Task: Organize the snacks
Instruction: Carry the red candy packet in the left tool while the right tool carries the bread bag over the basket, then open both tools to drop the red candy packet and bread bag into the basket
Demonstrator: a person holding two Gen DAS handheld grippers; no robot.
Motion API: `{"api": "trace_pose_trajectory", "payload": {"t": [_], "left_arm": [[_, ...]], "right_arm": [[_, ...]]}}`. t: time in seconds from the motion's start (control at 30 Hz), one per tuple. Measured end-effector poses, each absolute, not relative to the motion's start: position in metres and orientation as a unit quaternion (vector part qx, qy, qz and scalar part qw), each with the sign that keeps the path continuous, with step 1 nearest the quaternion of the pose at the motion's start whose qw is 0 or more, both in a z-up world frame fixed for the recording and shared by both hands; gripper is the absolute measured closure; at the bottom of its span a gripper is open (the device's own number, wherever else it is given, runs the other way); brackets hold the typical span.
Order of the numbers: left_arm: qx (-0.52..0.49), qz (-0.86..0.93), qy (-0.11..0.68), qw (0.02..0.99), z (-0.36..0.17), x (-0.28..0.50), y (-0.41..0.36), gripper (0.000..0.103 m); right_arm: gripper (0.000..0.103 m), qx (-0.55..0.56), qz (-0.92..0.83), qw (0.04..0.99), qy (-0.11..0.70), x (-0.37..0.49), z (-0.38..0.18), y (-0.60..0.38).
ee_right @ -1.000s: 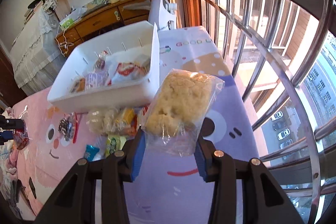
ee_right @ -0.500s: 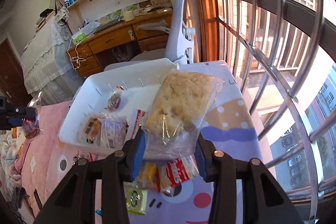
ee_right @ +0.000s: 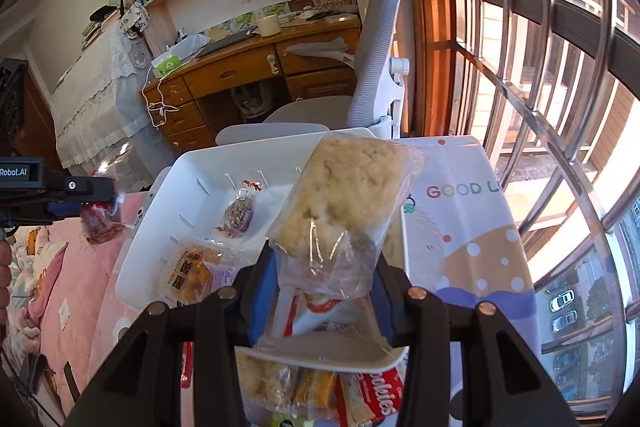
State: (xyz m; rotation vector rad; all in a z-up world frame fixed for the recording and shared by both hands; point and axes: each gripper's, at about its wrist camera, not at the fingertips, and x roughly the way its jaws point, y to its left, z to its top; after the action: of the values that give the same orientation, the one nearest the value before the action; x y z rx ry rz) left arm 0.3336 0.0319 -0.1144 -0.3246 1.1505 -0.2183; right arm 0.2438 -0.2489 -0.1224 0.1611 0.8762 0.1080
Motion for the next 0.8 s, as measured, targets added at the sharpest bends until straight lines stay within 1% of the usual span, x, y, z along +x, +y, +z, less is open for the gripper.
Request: {"api": "trace_pose_trajectory", "payload": {"t": [0.13,0.27,0.4,0.47,0.67,0.8], "left_arm": [[-0.151,-0.124,0.522,0.831,-0.121,0.344,0.027,0.055],[-0.164,-0.136,0.523,0.826,-0.132,0.351,0.025,0.052],[-0.162,-0.140,0.524,0.824,-0.134,0.352,0.022,0.042],[-0.156,-0.138,0.527,0.824,-0.134,0.350,0.021,0.039],[-0.165,-0.131,0.536,0.818,-0.131,0.336,0.026,0.035],[-0.168,-0.122,0.537,0.818,-0.126,0.316,0.031,0.034]], "right_arm": [[0.060,0.076,0.058,0.899,0.428,0.250,-0.128,-0.240],[0.059,0.077,0.059,0.896,0.434,0.254,-0.134,-0.237],[0.058,0.073,0.052,0.890,0.446,0.257,-0.139,-0.236],[0.058,0.072,0.051,0.888,0.450,0.257,-0.139,-0.237],[0.057,0.079,0.050,0.887,0.453,0.245,-0.132,-0.240],[0.056,0.090,0.054,0.881,0.461,0.232,-0.129,-0.243]]}}
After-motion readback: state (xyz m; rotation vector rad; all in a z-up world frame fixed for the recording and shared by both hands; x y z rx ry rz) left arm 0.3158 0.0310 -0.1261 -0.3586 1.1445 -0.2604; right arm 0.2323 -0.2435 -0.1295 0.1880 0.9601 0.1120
